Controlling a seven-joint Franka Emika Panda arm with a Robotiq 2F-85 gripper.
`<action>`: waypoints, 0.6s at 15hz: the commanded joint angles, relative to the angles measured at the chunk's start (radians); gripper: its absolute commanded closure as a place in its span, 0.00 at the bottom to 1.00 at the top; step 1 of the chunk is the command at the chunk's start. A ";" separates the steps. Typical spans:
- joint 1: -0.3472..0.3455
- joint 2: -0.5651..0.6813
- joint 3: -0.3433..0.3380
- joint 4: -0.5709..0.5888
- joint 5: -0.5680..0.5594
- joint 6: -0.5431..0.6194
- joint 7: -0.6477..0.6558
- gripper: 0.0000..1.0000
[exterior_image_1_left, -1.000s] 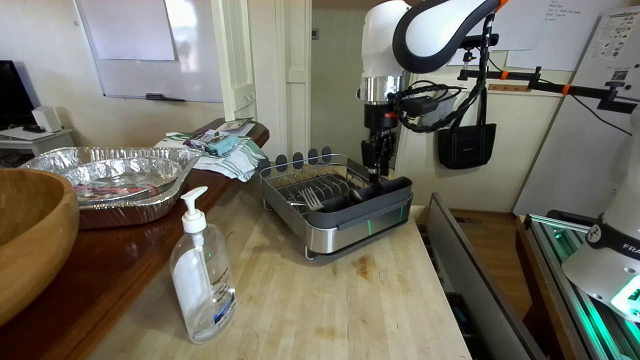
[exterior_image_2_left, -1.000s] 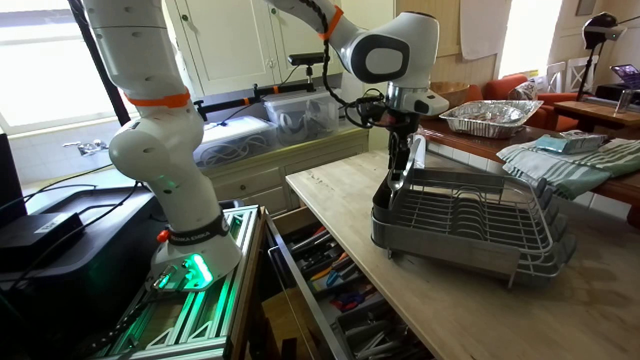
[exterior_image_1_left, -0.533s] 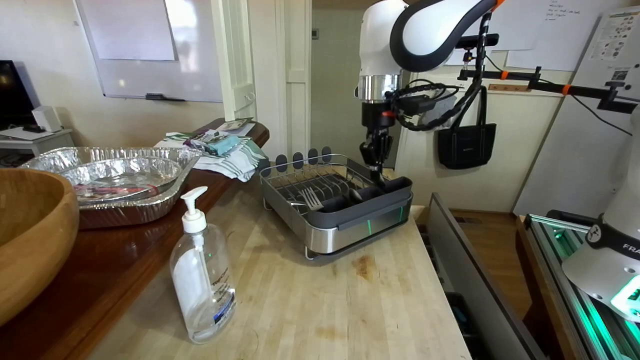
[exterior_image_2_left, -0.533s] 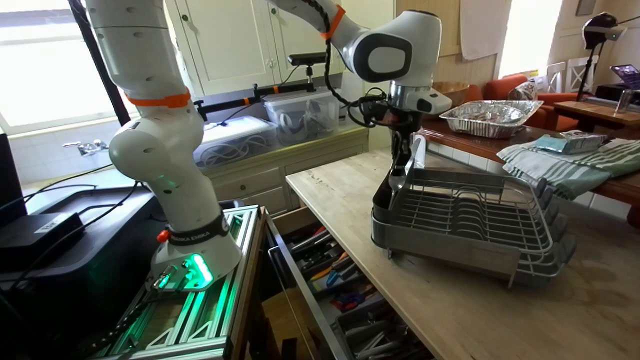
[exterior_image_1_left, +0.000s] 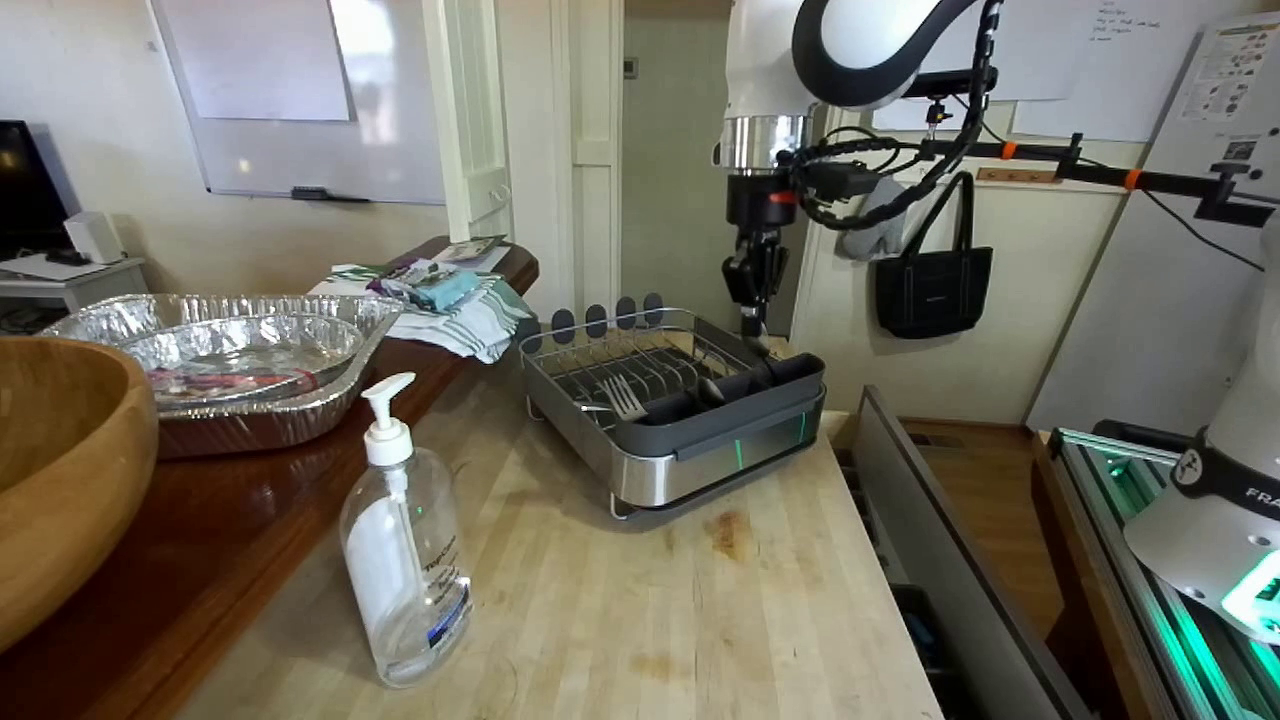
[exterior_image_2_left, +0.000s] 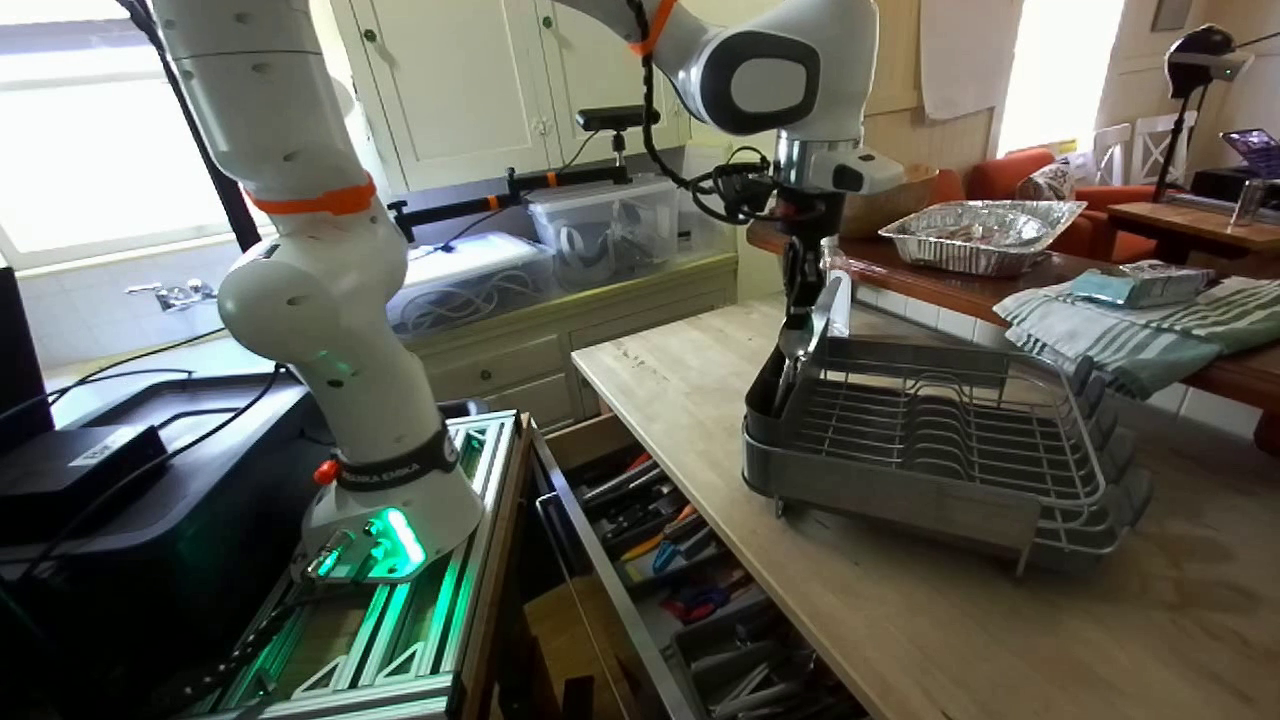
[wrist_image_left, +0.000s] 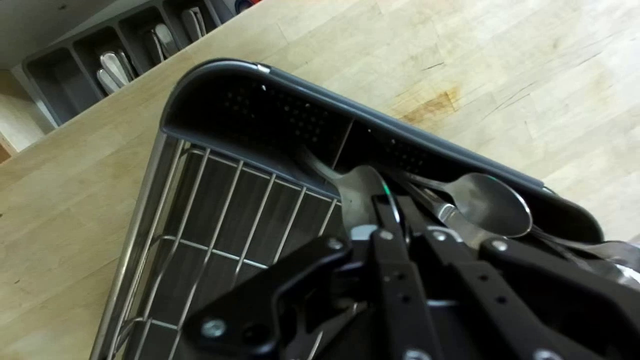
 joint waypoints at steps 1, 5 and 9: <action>0.005 -0.077 0.011 -0.025 -0.036 -0.044 0.031 0.99; 0.007 -0.145 0.023 -0.037 -0.032 -0.038 0.032 0.99; 0.008 -0.185 0.034 -0.038 -0.017 -0.025 0.021 0.99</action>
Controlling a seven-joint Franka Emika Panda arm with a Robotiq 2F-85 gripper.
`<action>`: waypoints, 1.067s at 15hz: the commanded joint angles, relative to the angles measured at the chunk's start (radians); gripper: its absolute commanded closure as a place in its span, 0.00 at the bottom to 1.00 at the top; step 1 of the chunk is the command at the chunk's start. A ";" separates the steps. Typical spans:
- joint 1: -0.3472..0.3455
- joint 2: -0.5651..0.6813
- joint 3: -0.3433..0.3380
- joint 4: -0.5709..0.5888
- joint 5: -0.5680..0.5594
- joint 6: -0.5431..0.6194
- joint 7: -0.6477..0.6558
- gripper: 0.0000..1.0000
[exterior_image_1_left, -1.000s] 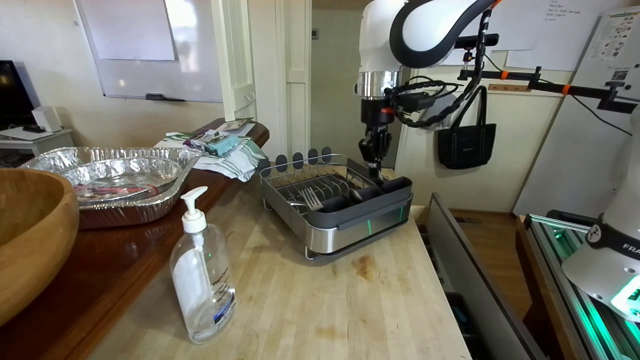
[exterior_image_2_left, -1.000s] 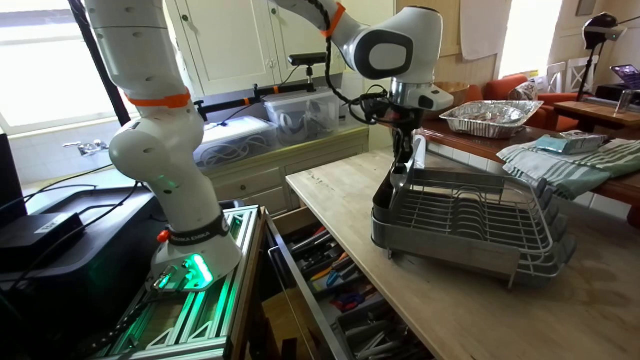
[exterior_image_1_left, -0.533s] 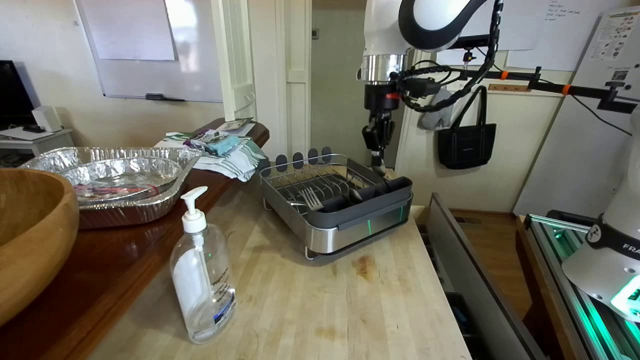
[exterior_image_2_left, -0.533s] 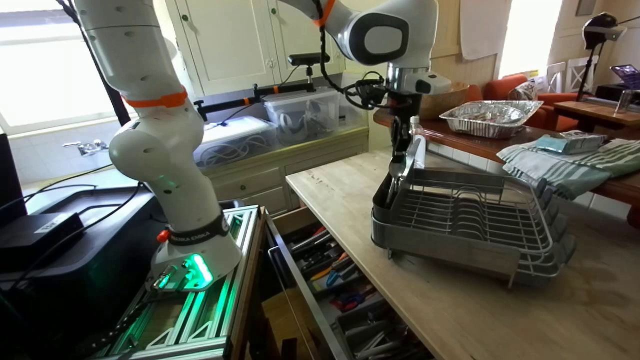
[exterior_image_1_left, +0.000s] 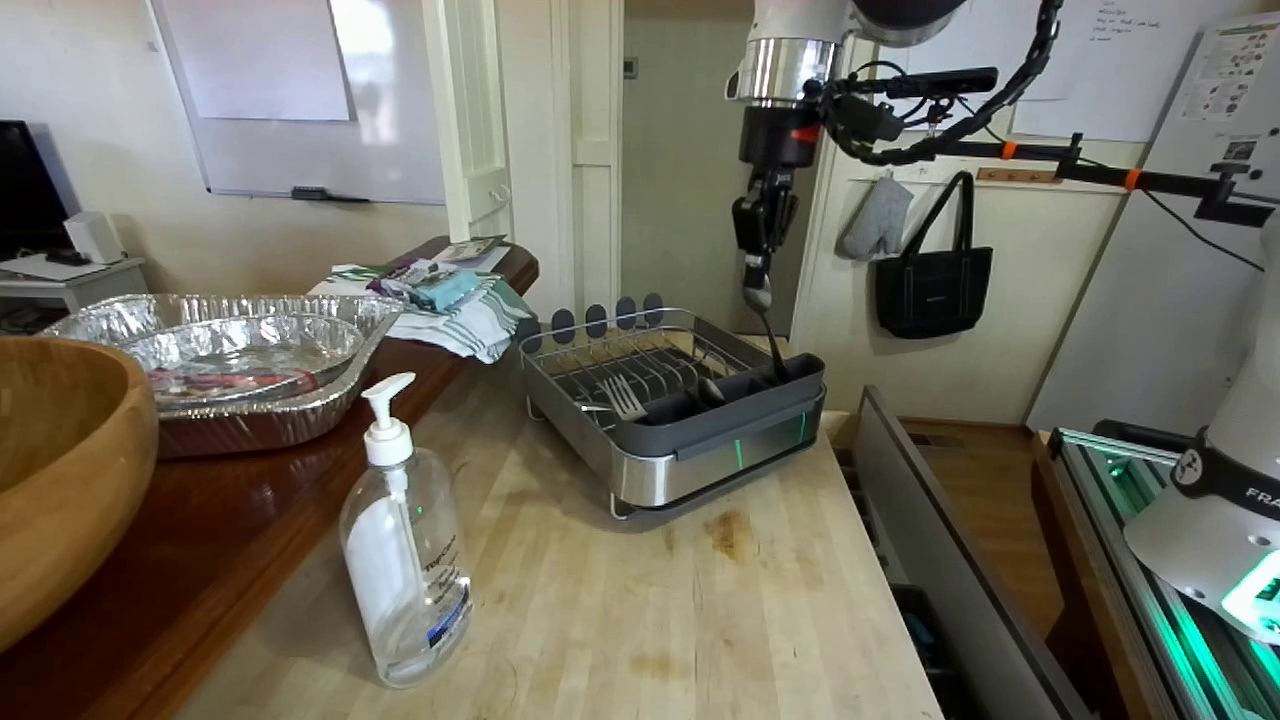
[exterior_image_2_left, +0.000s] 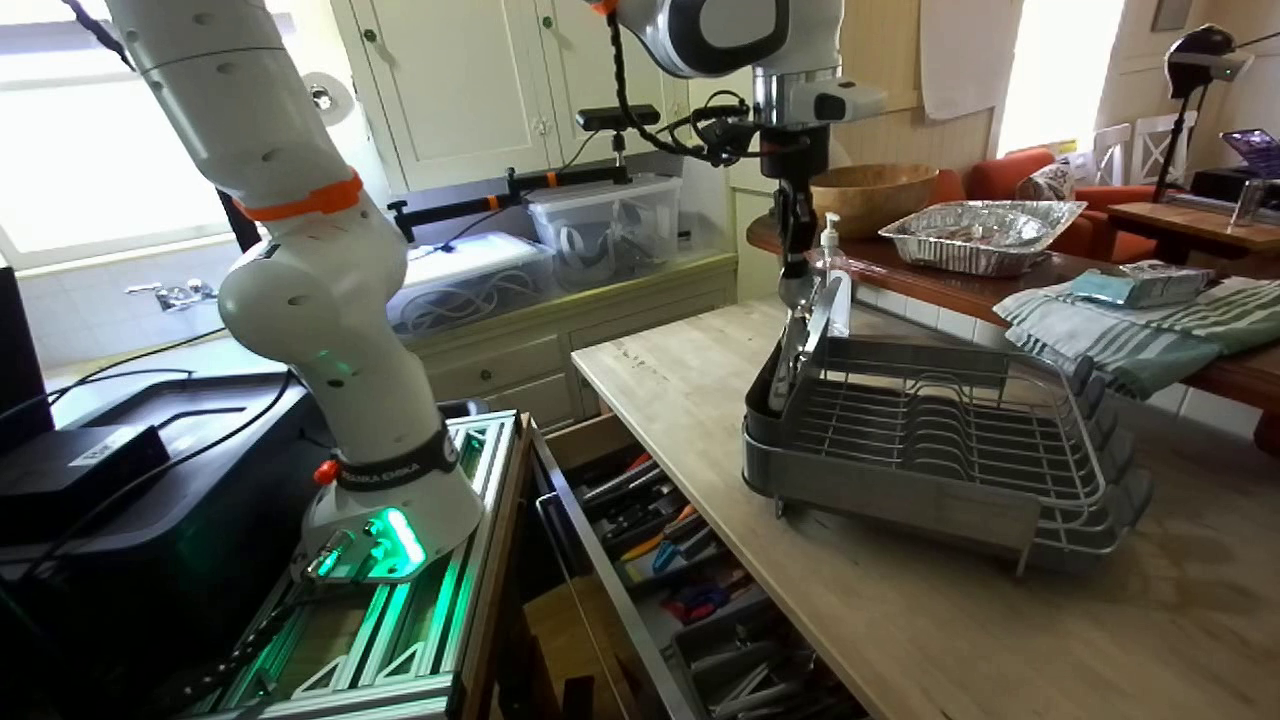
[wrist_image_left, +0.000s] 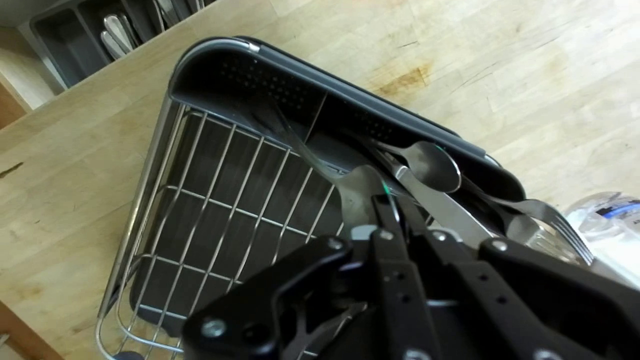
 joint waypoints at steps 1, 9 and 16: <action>0.005 -0.048 0.008 -0.023 0.005 0.000 0.006 0.99; 0.020 -0.039 0.008 -0.024 0.091 0.029 -0.034 0.99; 0.023 -0.049 0.003 -0.028 0.154 0.088 -0.060 0.99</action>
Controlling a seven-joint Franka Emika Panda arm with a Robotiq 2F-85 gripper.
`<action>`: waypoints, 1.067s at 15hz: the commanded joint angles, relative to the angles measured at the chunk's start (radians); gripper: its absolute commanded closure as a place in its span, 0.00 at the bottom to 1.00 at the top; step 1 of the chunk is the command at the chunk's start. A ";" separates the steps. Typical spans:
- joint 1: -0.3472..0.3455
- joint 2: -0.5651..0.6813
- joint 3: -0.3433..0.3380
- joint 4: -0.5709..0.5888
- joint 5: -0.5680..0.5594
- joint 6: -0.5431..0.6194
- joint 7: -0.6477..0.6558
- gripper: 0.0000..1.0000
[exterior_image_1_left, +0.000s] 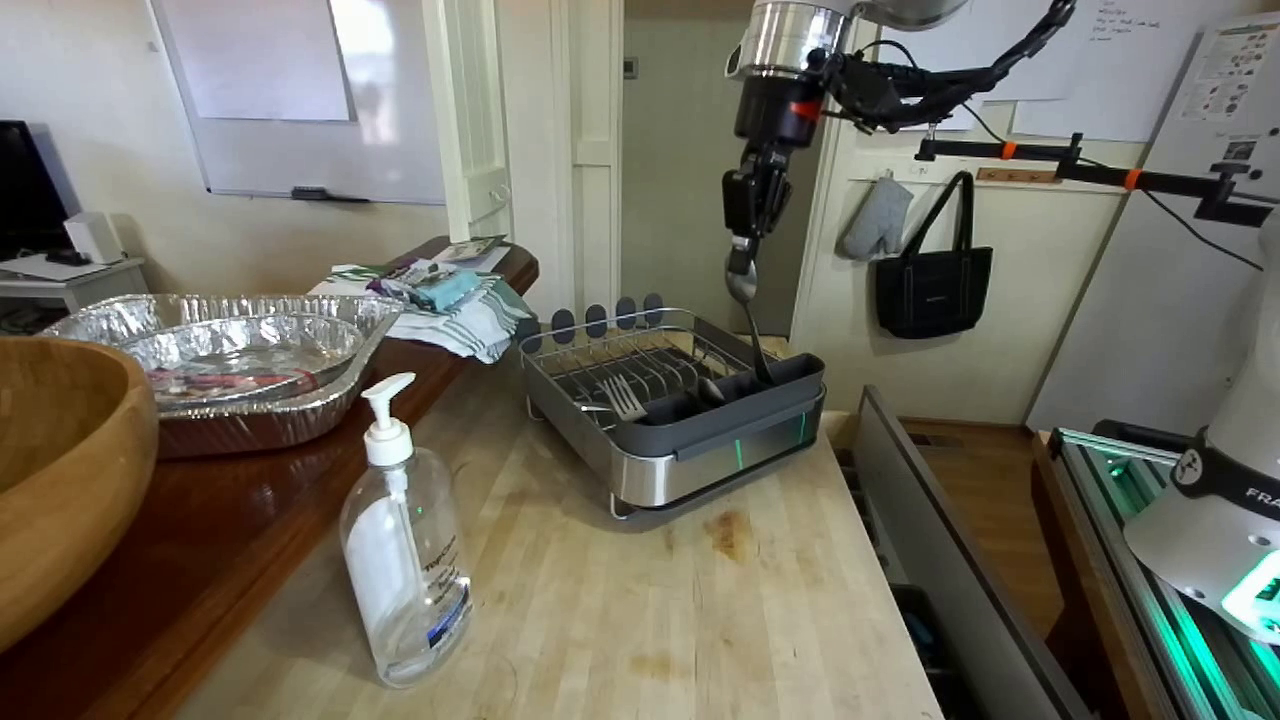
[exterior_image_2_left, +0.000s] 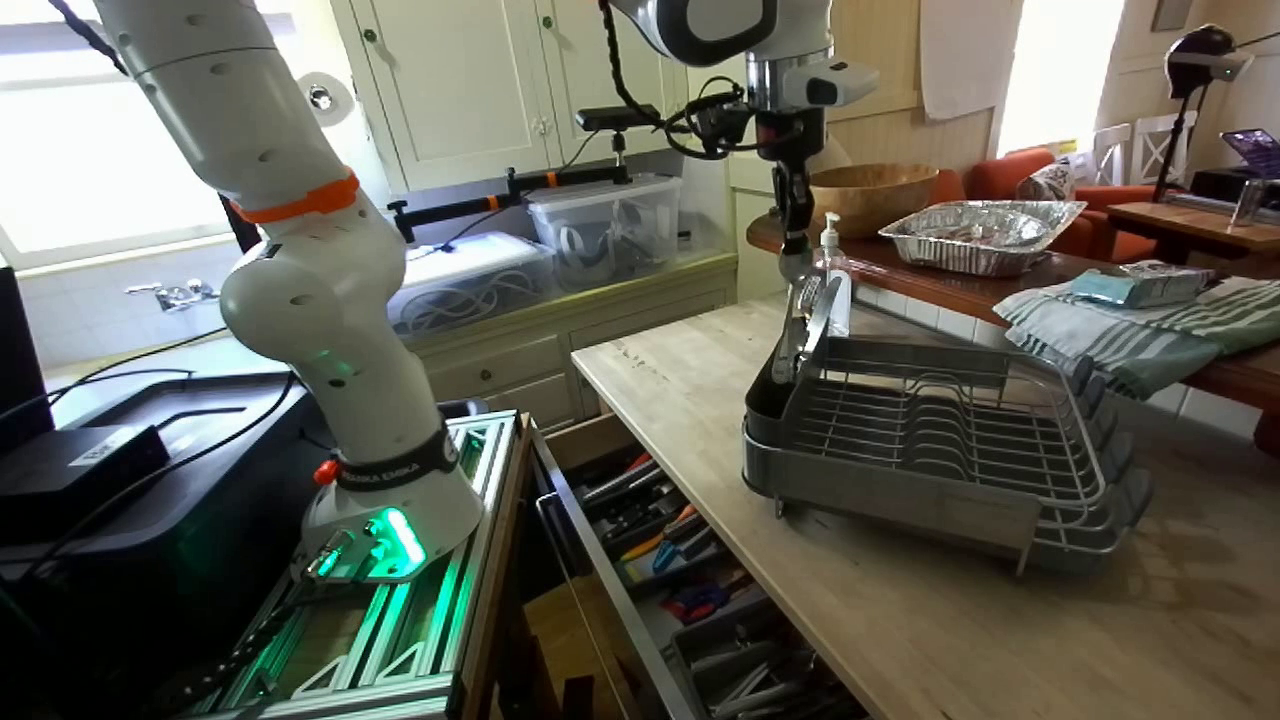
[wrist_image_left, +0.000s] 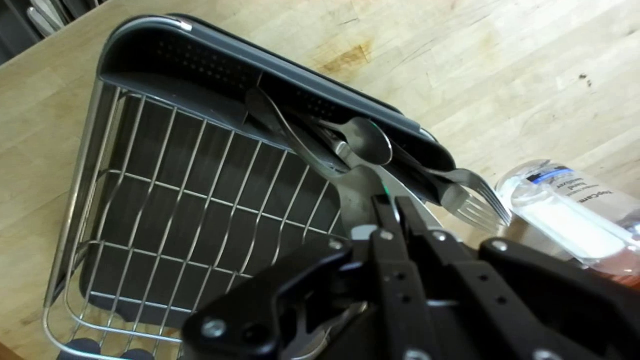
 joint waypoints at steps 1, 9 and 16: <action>0.008 -0.017 -0.007 -0.026 0.051 0.049 -0.036 0.99; 0.016 0.018 -0.009 -0.024 0.125 0.092 -0.080 0.99; 0.002 0.058 -0.014 -0.041 0.099 0.096 -0.068 0.99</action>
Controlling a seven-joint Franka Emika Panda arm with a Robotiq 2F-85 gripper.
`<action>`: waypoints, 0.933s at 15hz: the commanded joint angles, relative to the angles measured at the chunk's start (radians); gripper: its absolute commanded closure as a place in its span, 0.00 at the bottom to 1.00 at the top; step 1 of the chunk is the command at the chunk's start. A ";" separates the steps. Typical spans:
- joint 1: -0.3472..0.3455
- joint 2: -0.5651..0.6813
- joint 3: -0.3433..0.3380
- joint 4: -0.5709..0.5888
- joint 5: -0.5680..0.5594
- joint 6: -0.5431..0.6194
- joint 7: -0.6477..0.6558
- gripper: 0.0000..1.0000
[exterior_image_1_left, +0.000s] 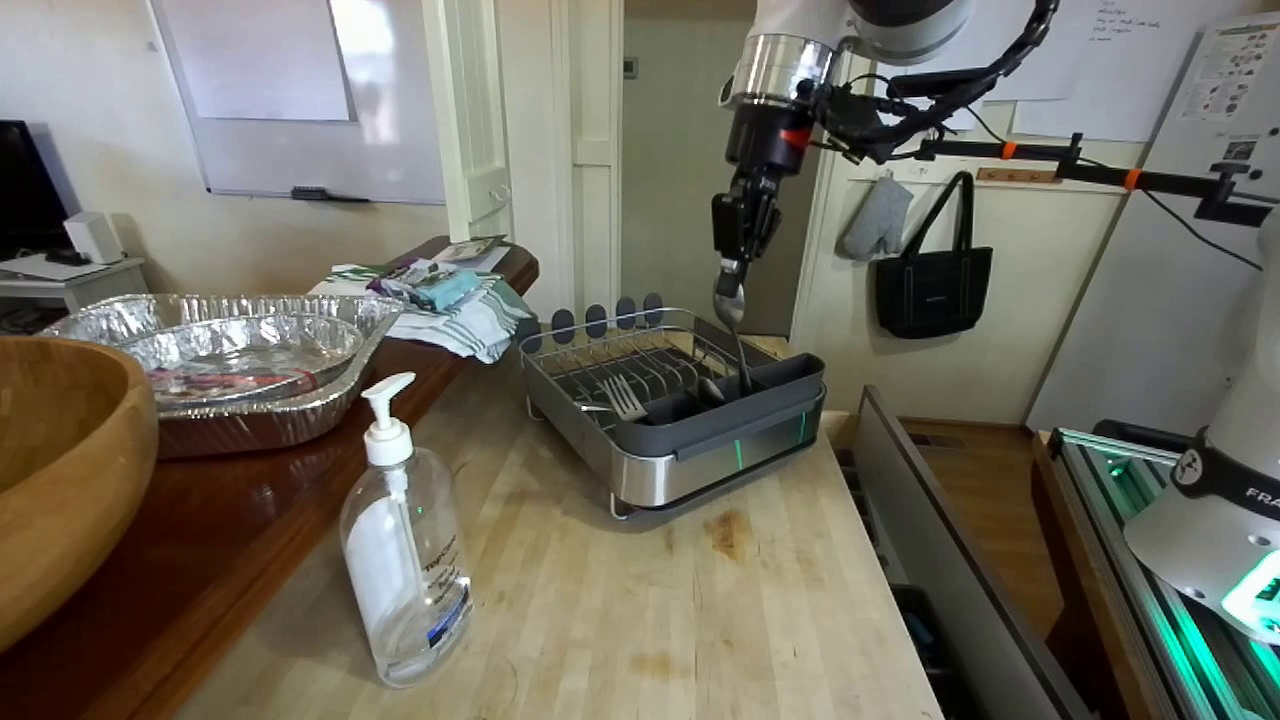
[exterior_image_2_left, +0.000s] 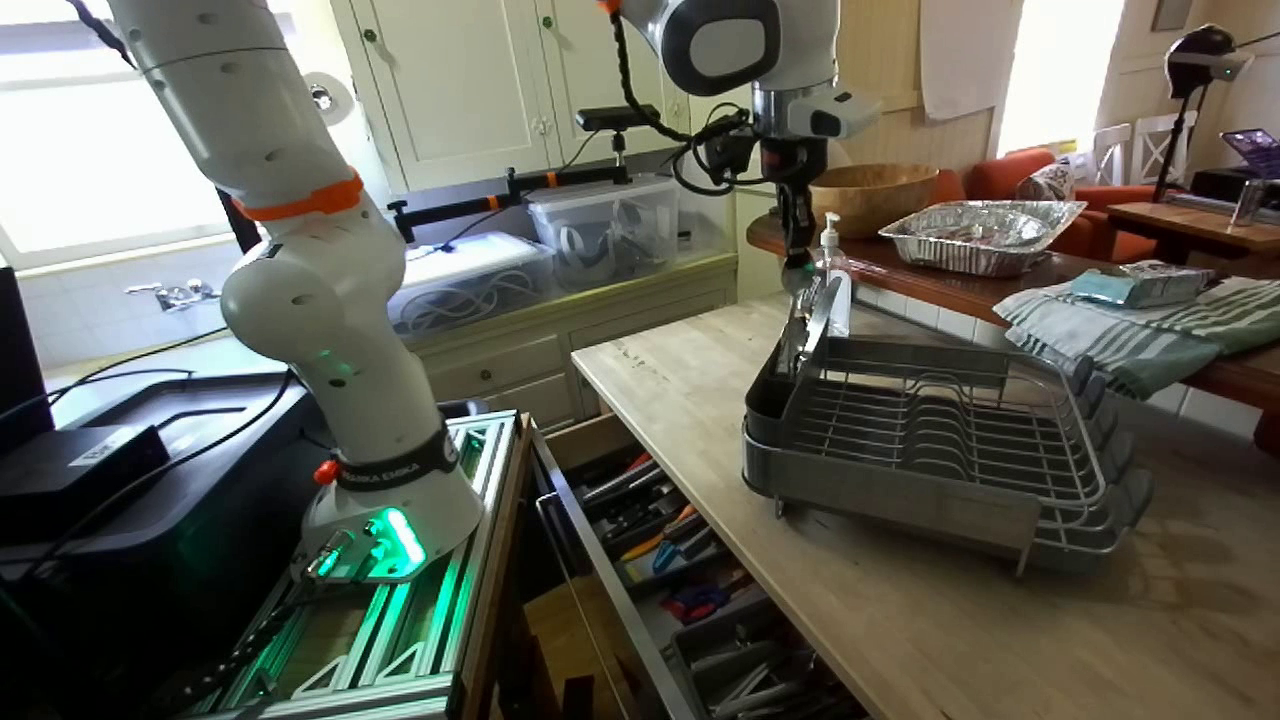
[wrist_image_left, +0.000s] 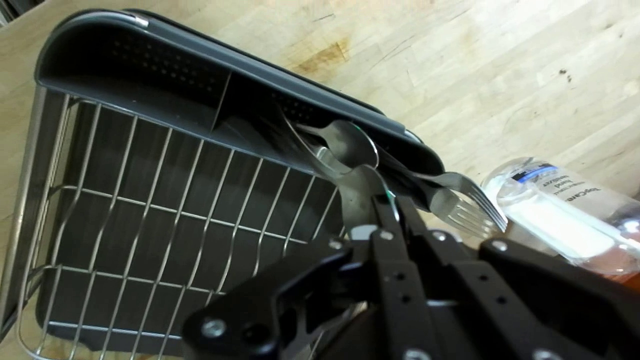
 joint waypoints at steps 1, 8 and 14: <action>-0.005 0.021 -0.008 -0.017 0.004 0.027 -0.010 0.99; -0.014 0.056 -0.013 -0.016 -0.028 0.023 0.008 0.88; -0.014 0.061 -0.015 -0.016 -0.034 0.019 0.009 0.51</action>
